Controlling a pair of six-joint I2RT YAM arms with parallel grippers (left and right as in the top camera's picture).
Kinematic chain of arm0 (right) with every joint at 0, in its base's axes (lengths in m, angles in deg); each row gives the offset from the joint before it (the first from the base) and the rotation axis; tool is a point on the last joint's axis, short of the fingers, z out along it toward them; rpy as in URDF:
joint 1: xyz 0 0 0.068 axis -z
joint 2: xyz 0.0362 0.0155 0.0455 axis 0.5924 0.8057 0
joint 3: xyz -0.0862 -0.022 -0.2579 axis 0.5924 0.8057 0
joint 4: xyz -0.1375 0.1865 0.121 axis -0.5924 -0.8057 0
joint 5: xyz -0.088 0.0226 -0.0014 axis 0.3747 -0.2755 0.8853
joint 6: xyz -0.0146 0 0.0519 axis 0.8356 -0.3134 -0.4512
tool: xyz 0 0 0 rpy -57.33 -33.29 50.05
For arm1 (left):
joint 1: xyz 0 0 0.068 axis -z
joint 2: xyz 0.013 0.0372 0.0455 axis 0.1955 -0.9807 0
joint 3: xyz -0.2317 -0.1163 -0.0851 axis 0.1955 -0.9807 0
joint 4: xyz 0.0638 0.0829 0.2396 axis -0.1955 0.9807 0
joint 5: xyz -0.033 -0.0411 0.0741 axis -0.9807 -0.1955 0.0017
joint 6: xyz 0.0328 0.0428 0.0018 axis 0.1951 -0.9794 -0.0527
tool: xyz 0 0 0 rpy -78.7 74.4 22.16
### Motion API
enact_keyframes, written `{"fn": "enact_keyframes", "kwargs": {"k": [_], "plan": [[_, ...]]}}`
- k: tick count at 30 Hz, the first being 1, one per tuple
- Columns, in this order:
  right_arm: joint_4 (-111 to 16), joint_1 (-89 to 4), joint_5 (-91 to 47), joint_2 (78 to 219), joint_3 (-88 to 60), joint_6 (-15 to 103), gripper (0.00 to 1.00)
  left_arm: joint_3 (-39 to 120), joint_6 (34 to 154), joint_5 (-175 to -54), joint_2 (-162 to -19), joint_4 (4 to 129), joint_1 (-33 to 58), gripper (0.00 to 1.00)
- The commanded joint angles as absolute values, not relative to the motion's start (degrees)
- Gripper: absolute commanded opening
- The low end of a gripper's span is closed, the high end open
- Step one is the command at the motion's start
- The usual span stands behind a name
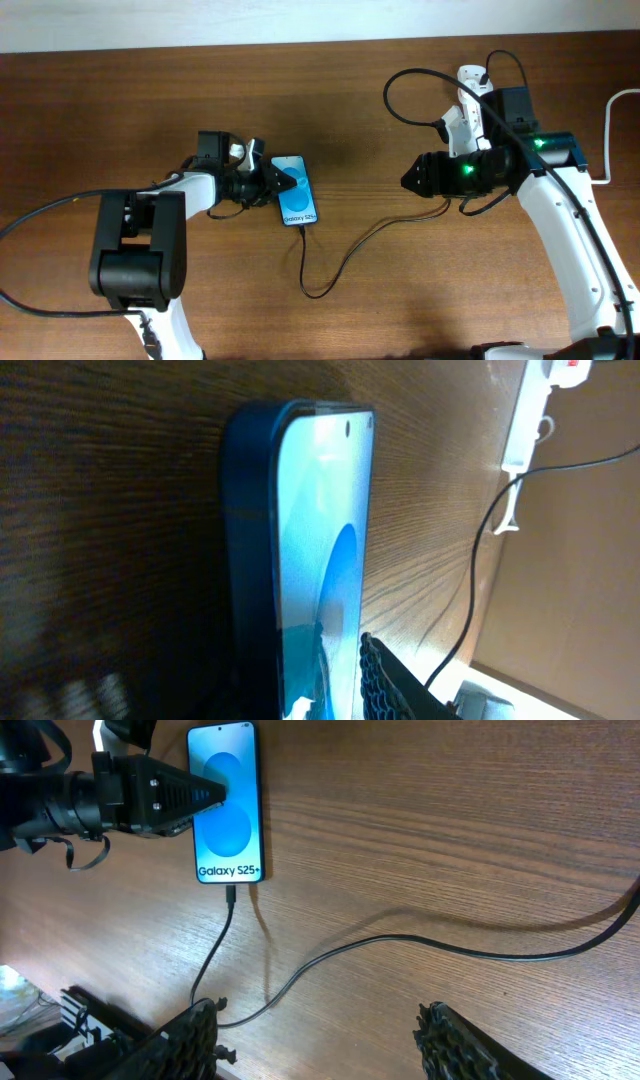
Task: Plug charger to phone and switch on socket
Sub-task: 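Lower the phone with the left gripper onto the table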
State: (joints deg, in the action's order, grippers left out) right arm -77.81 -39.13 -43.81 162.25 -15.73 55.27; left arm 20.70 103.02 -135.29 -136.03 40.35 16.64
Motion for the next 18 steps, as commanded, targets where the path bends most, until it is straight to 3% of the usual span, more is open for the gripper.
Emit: {"fn": "enact_keyframes", "kwargs": {"k": [1, 18], "plan": [[-77.9, -38.9, -43.3, 162.1, -16.8, 55.9, 0.63, 19.5, 101.9, -122.5, -137.7, 43.3, 16.4, 0.31], [-78.0, -38.9, -43.3, 162.1, -16.8, 55.9, 0.63, 19.5, 101.9, -116.4, -137.7, 43.1, 16.4, 0.35]]}}
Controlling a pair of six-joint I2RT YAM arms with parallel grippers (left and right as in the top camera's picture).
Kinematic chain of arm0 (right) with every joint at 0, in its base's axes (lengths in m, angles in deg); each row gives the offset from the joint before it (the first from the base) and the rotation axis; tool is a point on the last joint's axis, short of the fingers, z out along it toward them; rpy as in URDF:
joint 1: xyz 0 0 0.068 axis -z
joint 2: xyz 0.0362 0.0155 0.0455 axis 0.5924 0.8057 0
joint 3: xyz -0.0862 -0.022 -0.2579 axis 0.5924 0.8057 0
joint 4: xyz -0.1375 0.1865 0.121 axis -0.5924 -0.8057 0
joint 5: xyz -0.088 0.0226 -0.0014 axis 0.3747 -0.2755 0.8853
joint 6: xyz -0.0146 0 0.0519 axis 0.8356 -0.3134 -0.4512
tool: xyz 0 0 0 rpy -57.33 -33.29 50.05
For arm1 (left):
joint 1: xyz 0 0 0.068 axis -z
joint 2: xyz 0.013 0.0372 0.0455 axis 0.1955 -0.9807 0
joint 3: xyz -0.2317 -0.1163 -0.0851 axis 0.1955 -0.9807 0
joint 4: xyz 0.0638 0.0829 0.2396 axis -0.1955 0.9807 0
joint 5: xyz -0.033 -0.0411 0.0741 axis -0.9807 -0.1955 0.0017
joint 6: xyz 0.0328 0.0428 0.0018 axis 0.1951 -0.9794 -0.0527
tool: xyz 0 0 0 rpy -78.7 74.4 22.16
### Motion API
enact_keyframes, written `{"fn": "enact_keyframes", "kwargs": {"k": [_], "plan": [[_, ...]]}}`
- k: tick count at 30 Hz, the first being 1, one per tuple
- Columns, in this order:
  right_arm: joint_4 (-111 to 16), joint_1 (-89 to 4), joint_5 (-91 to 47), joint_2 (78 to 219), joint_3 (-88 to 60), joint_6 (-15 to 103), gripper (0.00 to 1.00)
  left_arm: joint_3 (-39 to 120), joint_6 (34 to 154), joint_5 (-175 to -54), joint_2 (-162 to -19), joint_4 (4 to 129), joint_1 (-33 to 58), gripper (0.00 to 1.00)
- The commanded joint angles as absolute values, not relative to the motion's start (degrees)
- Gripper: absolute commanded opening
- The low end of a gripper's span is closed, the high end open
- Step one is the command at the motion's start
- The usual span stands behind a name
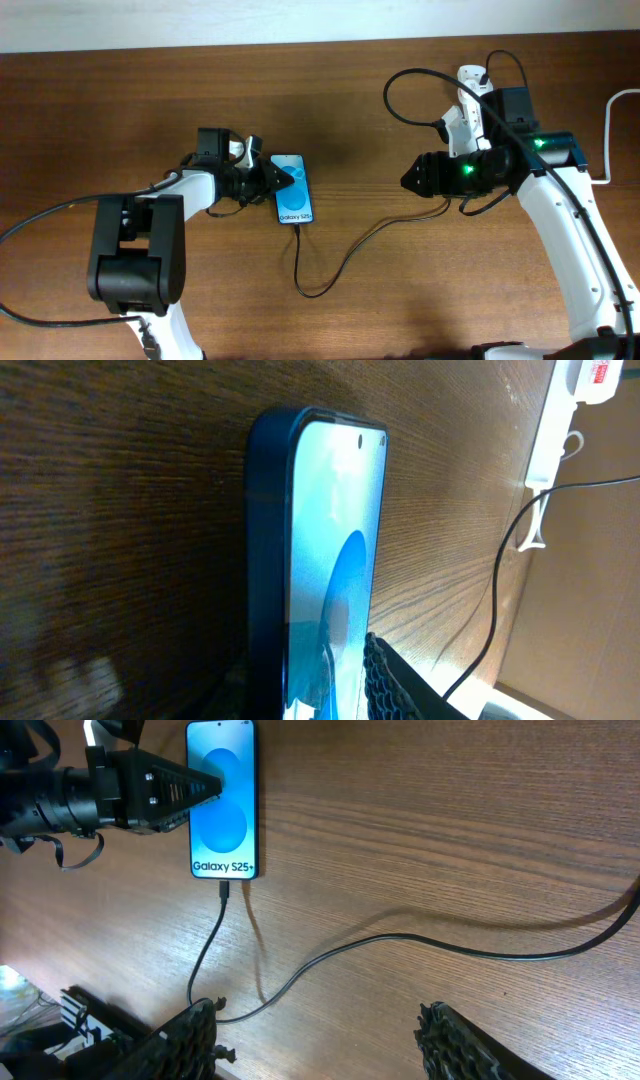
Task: Plug charger to phone and switch on socket
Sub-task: 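Lower the phone with the left gripper onto the table, then open the left gripper and withdraw it from the phone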
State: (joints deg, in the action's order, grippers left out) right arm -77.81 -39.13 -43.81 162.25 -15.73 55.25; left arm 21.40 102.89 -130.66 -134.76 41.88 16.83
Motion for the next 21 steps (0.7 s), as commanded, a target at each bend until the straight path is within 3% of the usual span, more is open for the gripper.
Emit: {"fn": "enact_keyframes", "kwargs": {"k": [1, 9, 17, 21], "plan": [[-78.0, -38.9, -43.3, 162.1, -16.8, 55.9, 0.63, 19.5, 101.9, -116.5, -137.7, 43.0, 16.4, 0.35], [-78.0, -38.9, -43.3, 162.1, -16.8, 55.9, 0.63, 19.5, 101.9, -114.1, -137.7, 43.1, 16.4, 0.36], [-78.0, -38.9, -43.3, 162.1, -16.8, 55.9, 0.63, 19.5, 101.9, -113.9, -137.7, 44.5, 16.4, 0.26], [-78.0, -38.9, -43.3, 162.1, -16.8, 55.9, 0.64, 19.5, 101.9, -113.9, -137.7, 44.6, 16.4, 0.28]]}}
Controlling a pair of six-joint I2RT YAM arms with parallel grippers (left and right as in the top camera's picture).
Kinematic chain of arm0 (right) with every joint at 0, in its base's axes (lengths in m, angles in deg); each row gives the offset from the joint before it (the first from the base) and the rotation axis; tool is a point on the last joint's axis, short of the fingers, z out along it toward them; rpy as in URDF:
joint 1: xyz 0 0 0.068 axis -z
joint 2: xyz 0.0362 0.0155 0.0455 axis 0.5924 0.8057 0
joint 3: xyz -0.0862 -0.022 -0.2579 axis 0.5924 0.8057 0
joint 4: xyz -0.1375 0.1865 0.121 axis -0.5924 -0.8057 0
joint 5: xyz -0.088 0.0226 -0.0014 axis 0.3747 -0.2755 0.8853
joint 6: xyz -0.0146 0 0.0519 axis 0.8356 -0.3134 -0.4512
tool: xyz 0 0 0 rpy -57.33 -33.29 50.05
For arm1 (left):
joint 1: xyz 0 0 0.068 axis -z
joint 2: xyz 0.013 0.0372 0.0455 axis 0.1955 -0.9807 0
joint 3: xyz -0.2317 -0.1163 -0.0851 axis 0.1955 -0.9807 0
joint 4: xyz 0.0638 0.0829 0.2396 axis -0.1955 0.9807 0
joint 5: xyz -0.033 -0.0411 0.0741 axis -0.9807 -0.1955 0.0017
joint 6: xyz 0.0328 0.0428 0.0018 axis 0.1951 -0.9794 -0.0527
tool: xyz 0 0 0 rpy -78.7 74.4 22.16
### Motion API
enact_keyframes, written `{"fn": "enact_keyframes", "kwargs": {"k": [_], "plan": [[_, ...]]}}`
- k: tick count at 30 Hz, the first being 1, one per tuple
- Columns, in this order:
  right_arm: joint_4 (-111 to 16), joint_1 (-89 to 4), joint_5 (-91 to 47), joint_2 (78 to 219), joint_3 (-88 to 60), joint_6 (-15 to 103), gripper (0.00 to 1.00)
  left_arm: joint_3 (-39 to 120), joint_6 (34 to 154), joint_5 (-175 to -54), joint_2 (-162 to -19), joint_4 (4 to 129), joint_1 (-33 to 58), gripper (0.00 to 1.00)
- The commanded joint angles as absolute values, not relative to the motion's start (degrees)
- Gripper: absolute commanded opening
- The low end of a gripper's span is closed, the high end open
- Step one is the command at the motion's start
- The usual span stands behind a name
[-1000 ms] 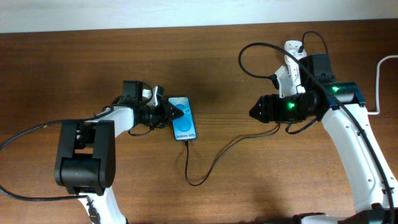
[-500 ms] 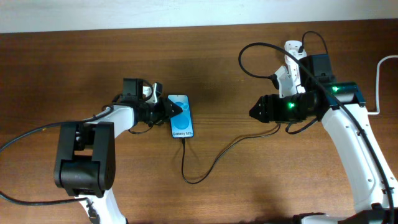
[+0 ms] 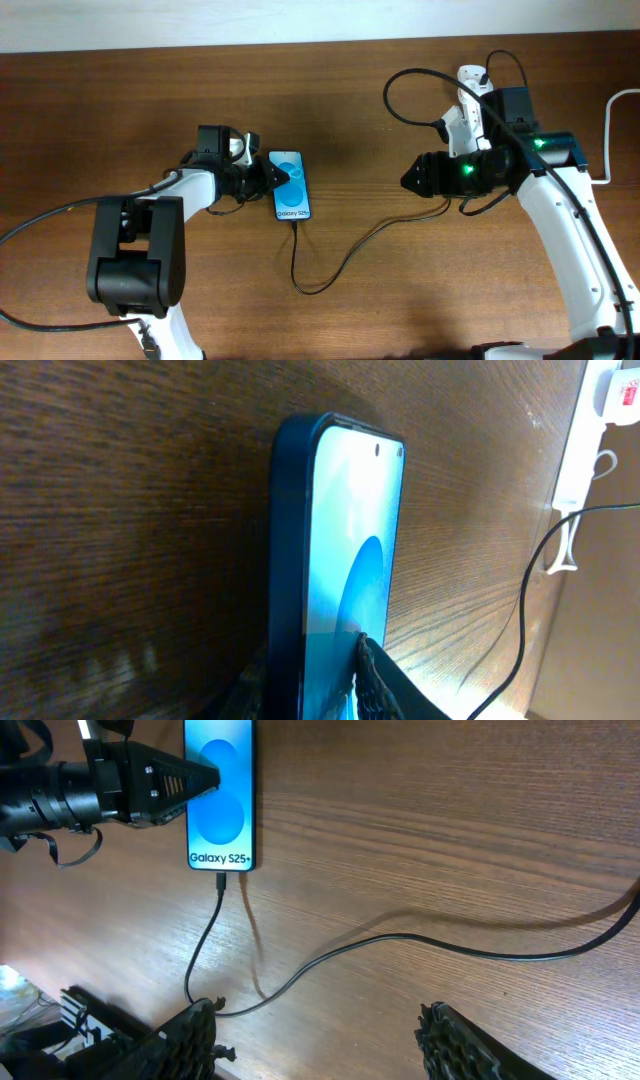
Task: Plug charger to phone and switch on socket
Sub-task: 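Open the left gripper and withdraw it from the phone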
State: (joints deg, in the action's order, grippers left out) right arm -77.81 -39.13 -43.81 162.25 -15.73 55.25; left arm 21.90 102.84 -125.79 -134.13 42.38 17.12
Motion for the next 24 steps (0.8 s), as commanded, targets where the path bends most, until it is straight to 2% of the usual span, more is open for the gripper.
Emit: {"fn": "enact_keyframes", "kwargs": {"k": [1, 3, 11, 24], "plan": [[-78.0, -38.9, -43.3, 162.1, -16.8, 55.9, 0.64, 19.5, 101.9, -113.9, -137.7, 44.7, 16.4, 0.31], [-78.0, -38.9, -43.3, 162.1, -16.8, 55.9, 0.67, 19.5, 101.9, -114.0, -137.7, 44.8, 16.4, 0.38], [-78.0, -38.9, -43.3, 162.1, -16.8, 55.9, 0.67, 19.6, 101.9, -114.1, -137.7, 46.6, 16.4, 0.52], [-77.9, -38.9, -43.3, 162.1, -16.8, 55.9, 0.68, 19.8, 102.0, -110.7, -137.7, 49.8, 16.4, 0.59]]}}
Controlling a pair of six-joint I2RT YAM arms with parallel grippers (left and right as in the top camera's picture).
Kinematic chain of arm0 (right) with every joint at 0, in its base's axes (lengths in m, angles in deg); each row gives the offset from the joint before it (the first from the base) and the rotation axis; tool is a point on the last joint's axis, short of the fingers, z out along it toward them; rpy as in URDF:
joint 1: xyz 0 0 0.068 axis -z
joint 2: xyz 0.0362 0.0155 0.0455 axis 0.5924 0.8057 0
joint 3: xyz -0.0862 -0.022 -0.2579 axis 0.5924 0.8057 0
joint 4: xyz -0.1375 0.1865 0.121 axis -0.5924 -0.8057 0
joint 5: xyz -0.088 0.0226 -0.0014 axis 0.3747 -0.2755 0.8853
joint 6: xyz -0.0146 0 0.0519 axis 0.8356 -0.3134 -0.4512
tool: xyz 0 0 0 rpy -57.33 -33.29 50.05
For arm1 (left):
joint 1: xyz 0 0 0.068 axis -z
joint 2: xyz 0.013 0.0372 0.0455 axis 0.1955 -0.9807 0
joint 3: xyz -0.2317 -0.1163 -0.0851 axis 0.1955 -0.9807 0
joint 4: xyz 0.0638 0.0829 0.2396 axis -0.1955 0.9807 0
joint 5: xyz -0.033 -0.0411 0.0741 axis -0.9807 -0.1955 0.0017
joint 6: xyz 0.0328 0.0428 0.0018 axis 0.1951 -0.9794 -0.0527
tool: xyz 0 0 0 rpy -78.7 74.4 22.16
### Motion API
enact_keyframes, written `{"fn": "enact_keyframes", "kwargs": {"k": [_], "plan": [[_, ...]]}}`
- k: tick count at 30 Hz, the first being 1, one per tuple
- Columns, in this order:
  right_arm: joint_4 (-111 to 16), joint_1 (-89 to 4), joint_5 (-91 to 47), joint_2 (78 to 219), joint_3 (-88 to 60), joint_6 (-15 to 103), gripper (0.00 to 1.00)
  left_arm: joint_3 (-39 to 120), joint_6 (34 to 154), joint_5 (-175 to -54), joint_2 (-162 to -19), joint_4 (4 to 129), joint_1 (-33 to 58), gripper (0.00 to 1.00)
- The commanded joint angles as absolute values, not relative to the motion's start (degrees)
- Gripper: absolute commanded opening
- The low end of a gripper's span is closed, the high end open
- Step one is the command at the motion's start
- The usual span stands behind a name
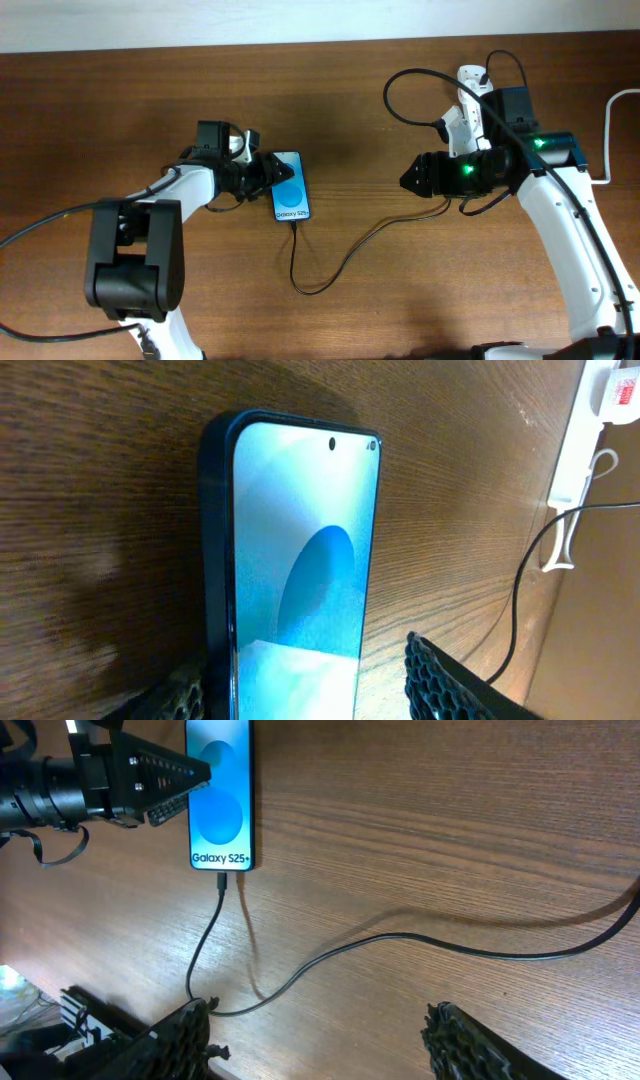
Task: Plug charger to phone and switch on socket
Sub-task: 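Open the left gripper and withdraw it from the phone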
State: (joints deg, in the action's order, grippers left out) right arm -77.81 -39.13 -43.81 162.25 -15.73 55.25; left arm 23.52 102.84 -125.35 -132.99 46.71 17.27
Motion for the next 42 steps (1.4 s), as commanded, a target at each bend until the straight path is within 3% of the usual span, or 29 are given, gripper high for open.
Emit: {"fn": "enact_keyframes", "kwargs": {"k": [1, 27, 31, 37, 42], "plan": [[-78.0, -38.9, -43.3, 162.1, -16.8, 55.9, 0.68, 19.8, 102.0, -109.5, -137.7, 50.3, 16.4, 0.60], [-77.9, -38.9, -43.3, 162.2, -16.8, 55.9, 0.68, 19.9, 102.1, -104.0, -137.7, 54.4, 16.4, 0.63], [-77.9, -38.9, -43.3, 162.2, -16.8, 55.9, 0.68, 20.0, 102.1, -103.6, -137.7, 55.1, 16.4, 0.82], [-77.9, -38.9, -42.6, 162.2, -16.8, 55.9, 0.68, 22.1, 102.1, -103.6, -137.6, 58.8, 16.4, 0.88], [-77.8, -38.9, -42.2, 162.2, -16.8, 55.9, 0.68, 26.7, 101.1, -98.5, -131.3, 70.4, 16.4, 0.94]]}}
